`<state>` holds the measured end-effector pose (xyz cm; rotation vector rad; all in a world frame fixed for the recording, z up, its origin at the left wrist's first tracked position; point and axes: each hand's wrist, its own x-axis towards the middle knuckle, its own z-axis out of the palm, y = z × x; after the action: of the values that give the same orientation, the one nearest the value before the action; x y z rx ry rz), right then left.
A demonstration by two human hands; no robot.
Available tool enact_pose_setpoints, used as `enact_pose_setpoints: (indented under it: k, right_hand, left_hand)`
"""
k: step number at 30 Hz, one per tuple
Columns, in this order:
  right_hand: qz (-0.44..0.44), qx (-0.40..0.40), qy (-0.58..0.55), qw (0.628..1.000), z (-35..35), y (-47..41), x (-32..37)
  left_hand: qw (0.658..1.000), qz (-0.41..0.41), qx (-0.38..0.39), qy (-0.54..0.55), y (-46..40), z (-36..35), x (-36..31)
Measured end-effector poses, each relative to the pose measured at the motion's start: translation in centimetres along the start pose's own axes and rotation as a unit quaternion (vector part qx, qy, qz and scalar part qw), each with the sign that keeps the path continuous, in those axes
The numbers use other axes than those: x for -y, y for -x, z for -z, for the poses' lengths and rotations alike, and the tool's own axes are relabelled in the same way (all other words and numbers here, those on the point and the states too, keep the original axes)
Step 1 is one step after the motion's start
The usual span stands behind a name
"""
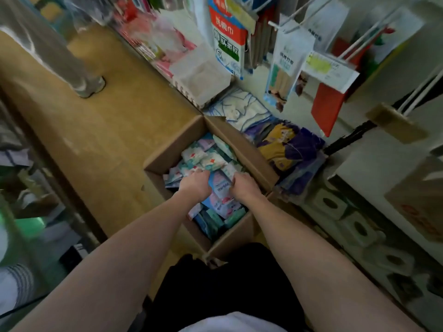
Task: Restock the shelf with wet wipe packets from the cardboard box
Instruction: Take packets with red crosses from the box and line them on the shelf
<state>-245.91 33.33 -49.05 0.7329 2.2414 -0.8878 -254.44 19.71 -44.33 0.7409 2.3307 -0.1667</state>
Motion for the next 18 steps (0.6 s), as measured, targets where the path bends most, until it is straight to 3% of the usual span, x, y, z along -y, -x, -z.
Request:
enact_pose_setpoints:
  k: [12,18]
  right_hand:
    - [-0.100,-0.018,-0.050,0.994,-3.4,-6.2,-1.9]
    - [-0.122,-0.102,-0.020,0.987,-5.0,-6.5,-1.2]
  left_hand:
    - [0.996,-0.067,0.051,-0.015,-8.4,-2.7,-0.8]
    - [0.993,-0.105,0.057,-0.005,-10.1,-3.2,0.5]
